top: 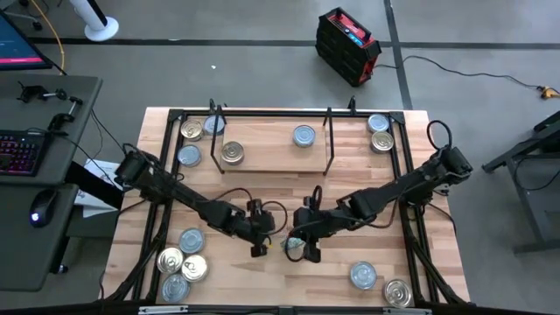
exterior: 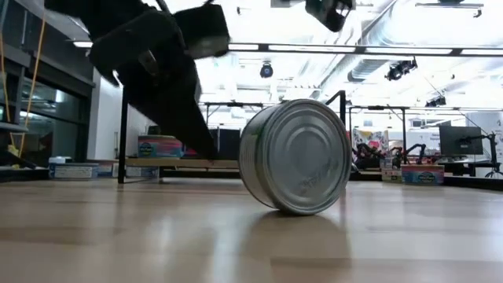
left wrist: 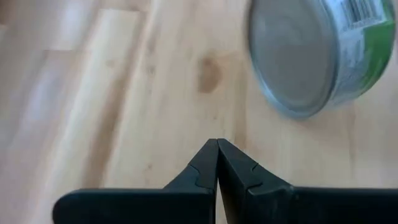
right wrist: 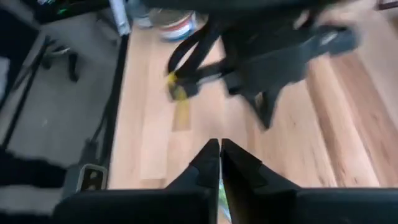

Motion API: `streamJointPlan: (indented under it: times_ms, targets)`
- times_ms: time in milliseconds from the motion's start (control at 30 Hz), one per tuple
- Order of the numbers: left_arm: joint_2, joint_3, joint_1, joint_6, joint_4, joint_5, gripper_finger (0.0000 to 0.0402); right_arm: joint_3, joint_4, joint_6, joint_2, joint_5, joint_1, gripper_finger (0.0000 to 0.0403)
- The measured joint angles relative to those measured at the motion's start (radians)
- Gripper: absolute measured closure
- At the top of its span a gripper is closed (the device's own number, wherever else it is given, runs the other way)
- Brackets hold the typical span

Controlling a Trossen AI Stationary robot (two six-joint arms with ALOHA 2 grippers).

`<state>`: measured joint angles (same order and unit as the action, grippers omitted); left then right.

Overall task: Stack canned seafood by type on shelf
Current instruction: Stack the green tuna can on top of the other green tuna can on the shelf

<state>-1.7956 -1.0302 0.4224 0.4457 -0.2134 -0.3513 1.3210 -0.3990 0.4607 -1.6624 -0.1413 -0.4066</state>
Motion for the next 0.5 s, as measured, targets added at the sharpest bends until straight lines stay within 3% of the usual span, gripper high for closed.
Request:
streamJointPlan:
  times_ms: [100,267,400,500]
  targets:
    - [0.060,-0.001,0.017,0.069,-0.063,-0.045,0.0401,0.053,-0.096,-0.063,-0.025,0.089,0.025,0.0356]
    - [0.116,-0.001,0.086,0.252,-0.068,-0.155,0.0401,0.130,-0.219,-0.239,-0.105,0.216,0.042,0.0250]
    - [0.142,-0.001,0.161,0.412,-0.046,-0.244,0.0401,0.173,-0.277,-0.401,-0.177,0.225,0.033,0.0168]
    - [0.154,-0.001,0.205,0.499,-0.014,-0.280,0.0401,0.190,-0.297,-0.502,-0.205,0.221,0.033,0.0129]
